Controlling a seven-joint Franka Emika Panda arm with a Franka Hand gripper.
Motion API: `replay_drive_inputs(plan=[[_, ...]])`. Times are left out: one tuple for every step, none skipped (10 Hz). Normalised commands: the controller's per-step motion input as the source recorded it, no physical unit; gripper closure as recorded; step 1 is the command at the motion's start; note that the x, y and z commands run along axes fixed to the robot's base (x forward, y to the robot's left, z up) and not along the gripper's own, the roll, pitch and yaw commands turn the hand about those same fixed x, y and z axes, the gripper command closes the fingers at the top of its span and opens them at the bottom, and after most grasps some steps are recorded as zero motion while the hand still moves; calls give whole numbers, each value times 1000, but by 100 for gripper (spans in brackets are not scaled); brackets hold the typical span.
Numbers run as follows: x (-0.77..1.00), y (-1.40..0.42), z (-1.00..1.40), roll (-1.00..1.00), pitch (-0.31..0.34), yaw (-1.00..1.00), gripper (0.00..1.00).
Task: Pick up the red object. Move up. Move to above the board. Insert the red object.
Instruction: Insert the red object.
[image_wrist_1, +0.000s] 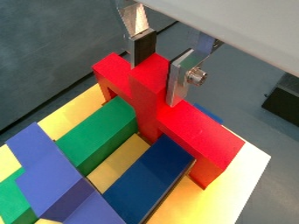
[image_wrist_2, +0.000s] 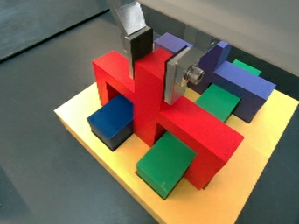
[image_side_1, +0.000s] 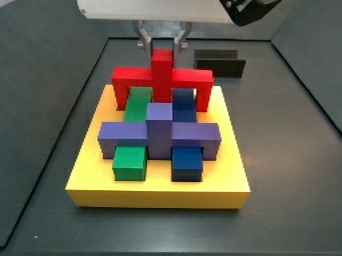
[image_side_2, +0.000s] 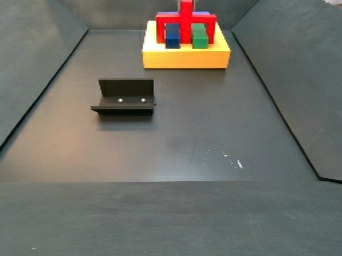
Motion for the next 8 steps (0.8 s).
replay_drive_inputs(plan=[[303, -66, -226, -206, -71, 0, 100], [197, -34, -211, -146, -20, 23, 100], [111, 0, -151, -109, 0, 86, 100], [126, 34, -174, -100, 0, 20, 100], [-106, 209, -340, -151, -64, 6, 100], [-31, 217, -500, -279, -149, 37, 100], [114, 203, -531, -301, -130, 14, 100], [223, 29, -463, -256, -110, 40, 100]])
